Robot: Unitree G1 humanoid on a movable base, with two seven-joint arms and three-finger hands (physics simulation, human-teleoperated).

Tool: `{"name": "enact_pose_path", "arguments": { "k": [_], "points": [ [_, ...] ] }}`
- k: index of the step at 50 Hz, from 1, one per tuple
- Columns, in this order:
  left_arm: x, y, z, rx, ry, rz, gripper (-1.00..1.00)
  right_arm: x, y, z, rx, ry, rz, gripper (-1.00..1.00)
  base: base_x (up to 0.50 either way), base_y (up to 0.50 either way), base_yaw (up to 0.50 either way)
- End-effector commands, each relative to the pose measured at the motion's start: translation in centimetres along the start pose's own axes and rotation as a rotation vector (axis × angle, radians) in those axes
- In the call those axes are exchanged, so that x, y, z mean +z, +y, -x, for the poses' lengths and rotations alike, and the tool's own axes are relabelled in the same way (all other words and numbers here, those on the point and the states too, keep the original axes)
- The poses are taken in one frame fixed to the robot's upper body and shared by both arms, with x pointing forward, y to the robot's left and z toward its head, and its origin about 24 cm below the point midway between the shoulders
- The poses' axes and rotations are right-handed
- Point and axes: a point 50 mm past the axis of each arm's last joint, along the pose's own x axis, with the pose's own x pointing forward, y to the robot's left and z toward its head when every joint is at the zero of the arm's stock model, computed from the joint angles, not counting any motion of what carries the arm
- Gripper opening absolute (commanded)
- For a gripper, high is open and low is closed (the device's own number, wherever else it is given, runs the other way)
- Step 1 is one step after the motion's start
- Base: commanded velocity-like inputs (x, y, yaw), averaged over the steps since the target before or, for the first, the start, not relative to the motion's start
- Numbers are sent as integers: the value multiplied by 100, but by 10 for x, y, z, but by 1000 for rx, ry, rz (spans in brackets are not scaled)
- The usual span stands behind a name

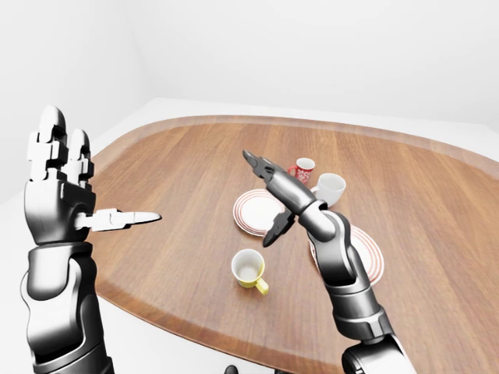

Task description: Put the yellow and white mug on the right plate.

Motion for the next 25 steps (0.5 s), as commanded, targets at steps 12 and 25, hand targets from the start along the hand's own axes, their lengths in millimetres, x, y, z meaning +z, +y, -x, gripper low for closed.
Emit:
{"name": "enact_pose_path", "arguments": {
  "k": [12, 25],
  "points": [
    [-3, 2, 0, 7, 15, -1, 100, -10, 35, 3, 49, 62, -36, 100, 0, 0, 0],
    [-6, 1, 0, 5, 28, 1, 100, -17, 48, 7, 69, 99, -43, 100, 0, 0, 0]
  ]
}}
